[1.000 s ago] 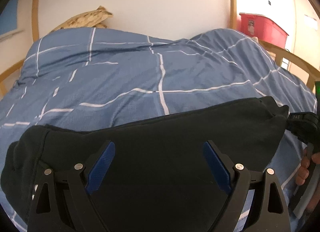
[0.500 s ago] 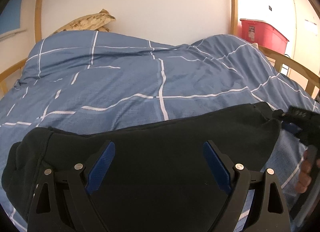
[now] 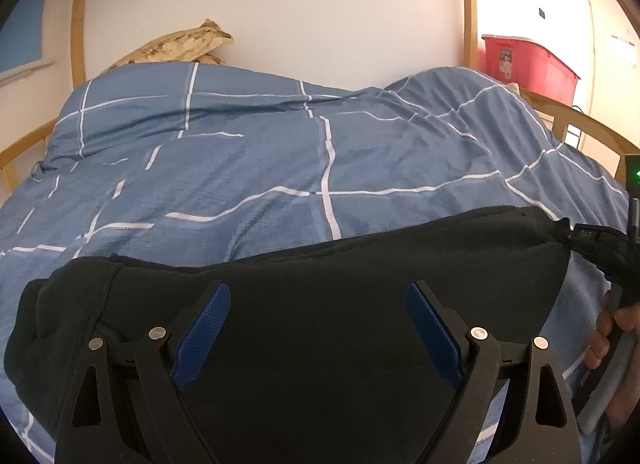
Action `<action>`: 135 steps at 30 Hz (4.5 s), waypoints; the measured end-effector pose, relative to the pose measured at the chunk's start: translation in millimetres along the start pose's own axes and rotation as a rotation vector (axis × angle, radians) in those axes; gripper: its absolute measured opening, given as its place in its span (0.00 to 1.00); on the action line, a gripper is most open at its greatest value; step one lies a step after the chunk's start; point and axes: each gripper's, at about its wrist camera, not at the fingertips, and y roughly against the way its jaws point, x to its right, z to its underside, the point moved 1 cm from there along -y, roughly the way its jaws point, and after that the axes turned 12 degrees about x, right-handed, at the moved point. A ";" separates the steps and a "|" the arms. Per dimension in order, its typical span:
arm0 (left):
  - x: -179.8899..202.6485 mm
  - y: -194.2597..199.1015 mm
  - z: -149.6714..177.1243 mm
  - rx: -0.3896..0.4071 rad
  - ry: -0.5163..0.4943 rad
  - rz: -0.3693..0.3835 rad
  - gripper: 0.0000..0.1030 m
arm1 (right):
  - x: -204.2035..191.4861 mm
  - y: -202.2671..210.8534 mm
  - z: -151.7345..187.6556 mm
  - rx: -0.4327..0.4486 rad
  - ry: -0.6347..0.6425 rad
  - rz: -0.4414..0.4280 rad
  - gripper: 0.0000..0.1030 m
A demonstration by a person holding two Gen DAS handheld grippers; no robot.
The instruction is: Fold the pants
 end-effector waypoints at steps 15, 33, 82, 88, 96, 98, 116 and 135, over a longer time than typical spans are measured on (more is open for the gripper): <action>-14.4 24.6 -21.4 0.050 0.035 0.011 0.87 | -37.5 62.6 -8.7 0.162 0.142 0.003 0.60; -252.6 92.1 -37.5 -0.043 0.023 -0.012 0.87 | -257.7 198.0 68.1 0.105 0.369 -0.456 0.67; -276.7 64.5 1.5 -0.173 0.153 0.007 0.61 | -288.4 143.8 141.7 -0.078 0.308 -0.453 0.67; -214.7 119.6 -35.6 -0.017 -0.017 -0.057 0.77 | -270.7 177.2 96.2 -0.026 0.200 -0.538 0.67; -126.6 115.5 -64.3 0.051 -0.074 -0.076 0.81 | -191.1 172.1 26.8 0.039 0.165 -0.444 0.67; -107.7 106.4 -66.1 0.035 -0.028 -0.067 0.80 | -163.0 165.9 8.0 0.061 0.156 -0.400 0.67; -11.2 31.5 -10.4 -0.049 0.007 -0.118 0.81 | -6.9 51.3 4.1 0.066 -0.084 -0.249 0.67; -32.5 17.3 28.8 -0.159 -0.096 -0.162 0.47 | 0.4 6.4 26.0 0.016 -0.180 -0.159 0.63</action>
